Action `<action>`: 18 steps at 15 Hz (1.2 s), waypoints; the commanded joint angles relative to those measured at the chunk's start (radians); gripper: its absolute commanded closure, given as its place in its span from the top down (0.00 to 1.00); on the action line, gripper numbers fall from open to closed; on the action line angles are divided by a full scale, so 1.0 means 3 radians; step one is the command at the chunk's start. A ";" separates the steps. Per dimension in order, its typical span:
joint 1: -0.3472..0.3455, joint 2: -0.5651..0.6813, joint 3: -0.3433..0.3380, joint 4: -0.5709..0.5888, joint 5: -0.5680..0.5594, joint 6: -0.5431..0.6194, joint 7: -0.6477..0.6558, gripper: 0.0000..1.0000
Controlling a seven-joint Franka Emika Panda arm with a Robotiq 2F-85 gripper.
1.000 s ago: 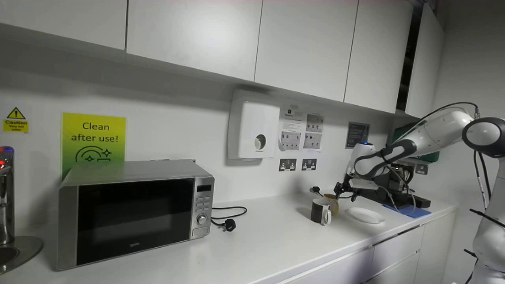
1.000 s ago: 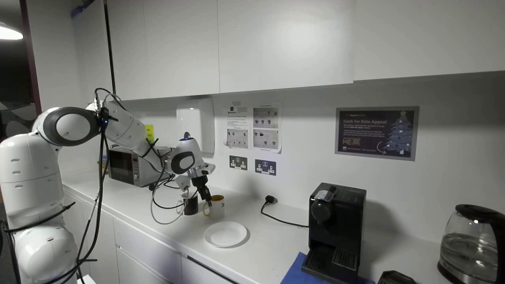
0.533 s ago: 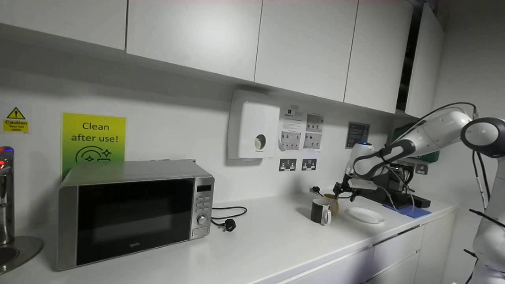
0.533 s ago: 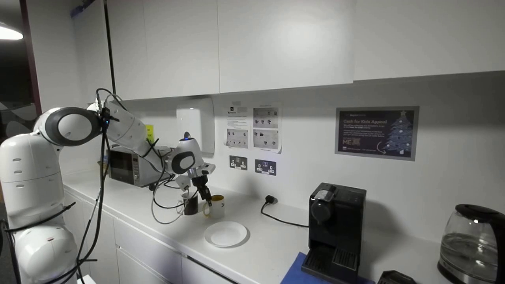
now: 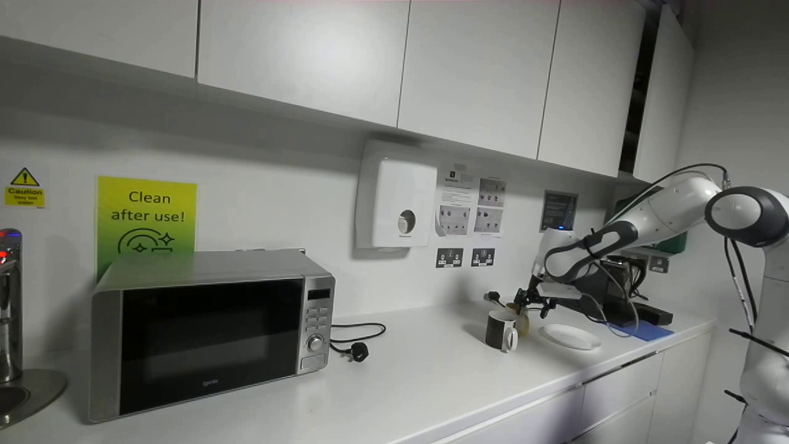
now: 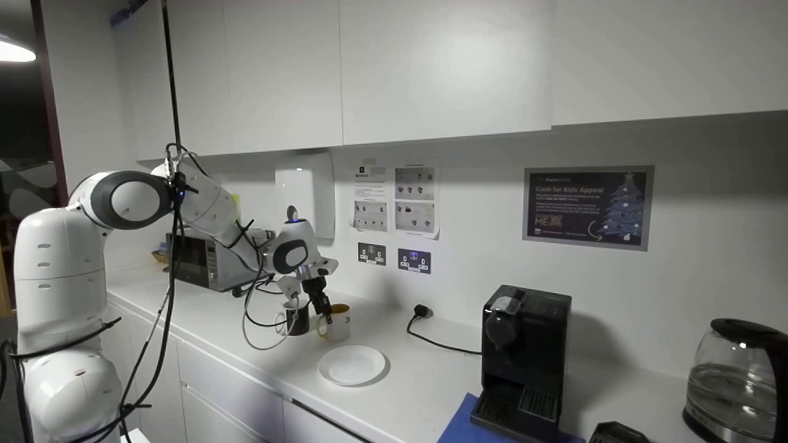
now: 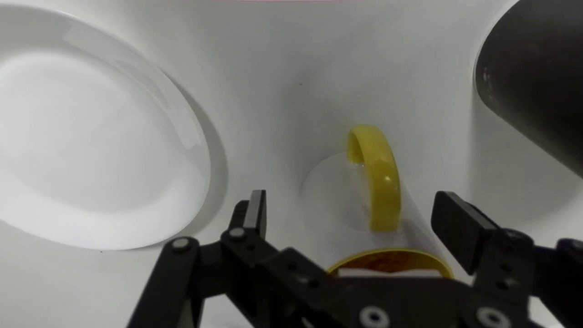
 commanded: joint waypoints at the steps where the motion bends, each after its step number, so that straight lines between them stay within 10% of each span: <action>1: 0.0035 0.0070 -0.0027 0.0095 -0.0075 0.0062 0.0067 0.69; 10: 0.0054 0.0095 -0.0037 0.0110 -0.0092 0.0058 0.0055 0.01; 18: 0.0017 -0.0063 -0.0049 -0.0003 -0.0224 -0.0014 -0.0516 0.05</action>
